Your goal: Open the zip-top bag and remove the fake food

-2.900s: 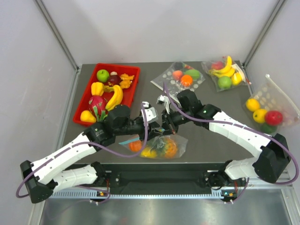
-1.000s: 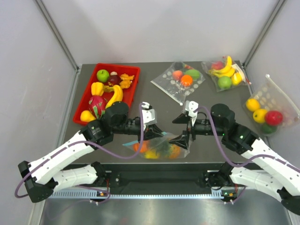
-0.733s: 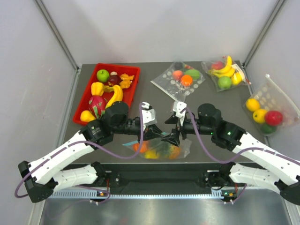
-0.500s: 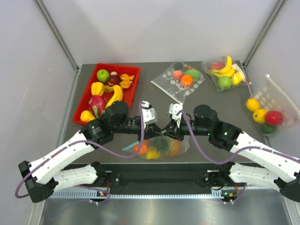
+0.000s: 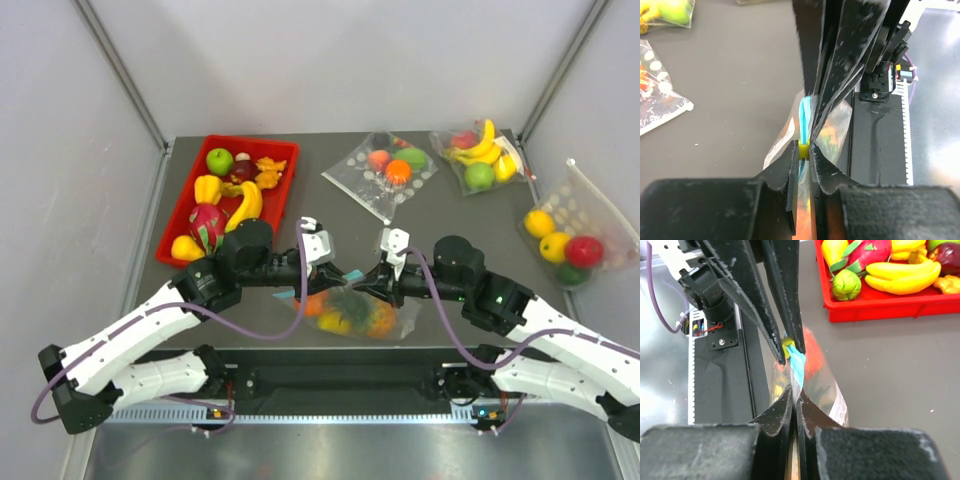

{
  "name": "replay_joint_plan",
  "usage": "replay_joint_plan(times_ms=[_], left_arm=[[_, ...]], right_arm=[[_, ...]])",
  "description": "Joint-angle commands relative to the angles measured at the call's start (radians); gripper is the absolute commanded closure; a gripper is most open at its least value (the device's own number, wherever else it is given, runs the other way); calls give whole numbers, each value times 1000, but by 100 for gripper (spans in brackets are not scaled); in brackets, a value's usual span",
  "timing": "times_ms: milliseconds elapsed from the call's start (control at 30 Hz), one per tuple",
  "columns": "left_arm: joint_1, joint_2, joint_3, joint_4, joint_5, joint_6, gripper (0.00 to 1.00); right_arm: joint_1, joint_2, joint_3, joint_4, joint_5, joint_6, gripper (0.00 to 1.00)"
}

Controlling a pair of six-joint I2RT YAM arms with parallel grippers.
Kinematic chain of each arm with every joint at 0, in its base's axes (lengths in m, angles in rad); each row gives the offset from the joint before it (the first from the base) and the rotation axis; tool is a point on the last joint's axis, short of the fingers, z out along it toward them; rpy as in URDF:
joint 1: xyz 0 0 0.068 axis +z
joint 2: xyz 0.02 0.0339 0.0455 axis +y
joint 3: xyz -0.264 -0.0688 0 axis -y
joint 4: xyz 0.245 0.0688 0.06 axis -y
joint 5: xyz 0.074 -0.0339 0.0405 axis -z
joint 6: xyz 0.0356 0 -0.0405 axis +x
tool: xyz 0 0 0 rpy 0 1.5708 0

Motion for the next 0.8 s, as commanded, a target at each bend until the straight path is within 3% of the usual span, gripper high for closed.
replay_joint_plan(times_ms=[0,400,767], left_arm=[[9,-19,-15,-2,-38,7,100],[11,-38,-67,-26,-26,-36,100],[11,-131,-148,-98,-67,-55,100]], right_arm=[[1,-73,-5,47,17,23,100],[-14,-159,19,-20,181,17,100],[-181,-110,86,-14,267,40,100]])
